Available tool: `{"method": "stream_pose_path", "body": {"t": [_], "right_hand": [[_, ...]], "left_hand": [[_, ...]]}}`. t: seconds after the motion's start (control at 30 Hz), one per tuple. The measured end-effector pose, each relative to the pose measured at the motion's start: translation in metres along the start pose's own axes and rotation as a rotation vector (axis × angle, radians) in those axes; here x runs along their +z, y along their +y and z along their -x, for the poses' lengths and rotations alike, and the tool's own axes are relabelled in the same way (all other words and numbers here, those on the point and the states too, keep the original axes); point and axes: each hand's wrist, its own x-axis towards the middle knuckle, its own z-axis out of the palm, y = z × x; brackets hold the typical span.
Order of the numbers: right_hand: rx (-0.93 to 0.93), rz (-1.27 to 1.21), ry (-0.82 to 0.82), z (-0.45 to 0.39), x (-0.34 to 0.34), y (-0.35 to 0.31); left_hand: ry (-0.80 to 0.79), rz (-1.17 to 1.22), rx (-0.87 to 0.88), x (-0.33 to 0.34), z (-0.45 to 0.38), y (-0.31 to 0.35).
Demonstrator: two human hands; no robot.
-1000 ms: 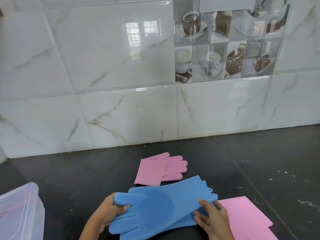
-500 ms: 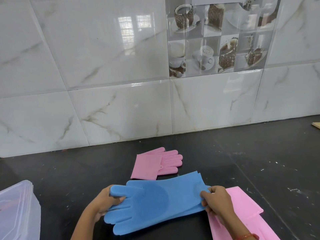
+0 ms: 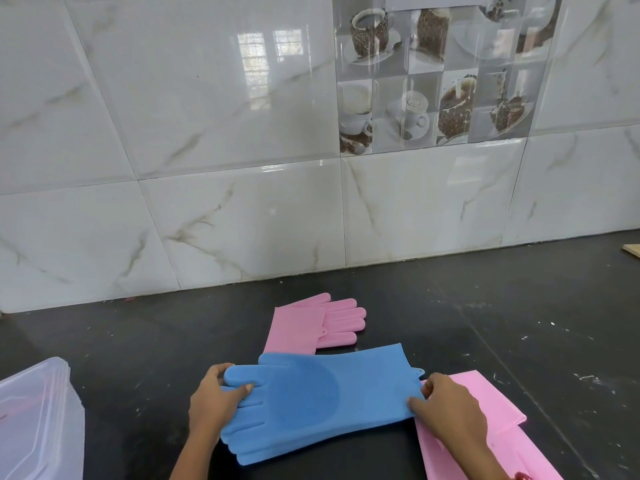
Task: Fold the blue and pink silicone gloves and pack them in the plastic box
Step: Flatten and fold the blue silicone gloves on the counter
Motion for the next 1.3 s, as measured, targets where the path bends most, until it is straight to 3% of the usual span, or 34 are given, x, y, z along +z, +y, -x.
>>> {"method": "stream_pose_path", "body": {"t": [0.33, 0.53, 0.73, 0.83, 0.97, 1.1, 1.3], "right_hand": [[-0.026, 0.11, -0.023, -0.008, 0.0, 0.0], [-0.068, 0.063, -0.132, -0.013, 0.008, -0.004], [-0.078, 0.147, -0.141, -0.017, 0.009, -0.009], [-0.082, 0.204, -0.142, -0.02, 0.007, -0.012], [-0.219, 0.347, -0.138, -0.036, 0.004, -0.026], [-0.38, 0.377, -0.339, -0.064, 0.009, -0.038], [-0.493, 0.443, -0.363, -0.082, 0.007, -0.045]], "left_hand": [[0.01, -0.077, -0.004, 0.0, 0.004, -0.001], [-0.127, -0.144, -0.066, -0.003, 0.006, -0.003], [0.008, -0.247, 0.067, -0.003, 0.008, 0.003], [0.01, -0.174, 0.107, -0.007, 0.008, 0.009], [-0.166, 0.059, 0.166, -0.011, 0.01, 0.02], [-0.339, 0.313, 0.279, -0.019, 0.021, 0.044], [-0.491, 0.366, 0.509, -0.027, 0.029, 0.085]]}}
